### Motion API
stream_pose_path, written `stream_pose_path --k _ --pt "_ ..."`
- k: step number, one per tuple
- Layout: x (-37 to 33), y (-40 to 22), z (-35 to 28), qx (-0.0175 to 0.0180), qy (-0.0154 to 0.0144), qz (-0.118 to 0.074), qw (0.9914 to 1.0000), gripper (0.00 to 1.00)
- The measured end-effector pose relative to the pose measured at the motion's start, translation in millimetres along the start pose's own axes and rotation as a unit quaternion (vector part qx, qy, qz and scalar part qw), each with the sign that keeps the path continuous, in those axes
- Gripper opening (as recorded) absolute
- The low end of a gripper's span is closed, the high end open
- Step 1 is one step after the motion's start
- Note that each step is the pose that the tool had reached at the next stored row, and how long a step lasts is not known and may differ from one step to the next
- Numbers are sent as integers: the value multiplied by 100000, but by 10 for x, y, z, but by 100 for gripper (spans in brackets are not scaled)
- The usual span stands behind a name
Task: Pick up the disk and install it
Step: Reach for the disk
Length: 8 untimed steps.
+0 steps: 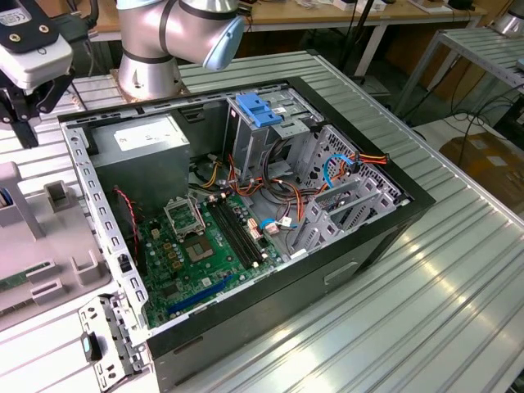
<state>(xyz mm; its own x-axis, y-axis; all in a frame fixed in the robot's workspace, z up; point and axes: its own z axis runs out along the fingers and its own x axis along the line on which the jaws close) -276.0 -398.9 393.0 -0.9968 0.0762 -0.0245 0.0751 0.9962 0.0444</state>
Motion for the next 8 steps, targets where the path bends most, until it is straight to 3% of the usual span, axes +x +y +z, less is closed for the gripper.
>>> stream_pose_path --k 4,8 --pt "38 -3 -1 1 -1 2 100000 11" --pt "178 -14 2 -1 -3 -1 100000 11"
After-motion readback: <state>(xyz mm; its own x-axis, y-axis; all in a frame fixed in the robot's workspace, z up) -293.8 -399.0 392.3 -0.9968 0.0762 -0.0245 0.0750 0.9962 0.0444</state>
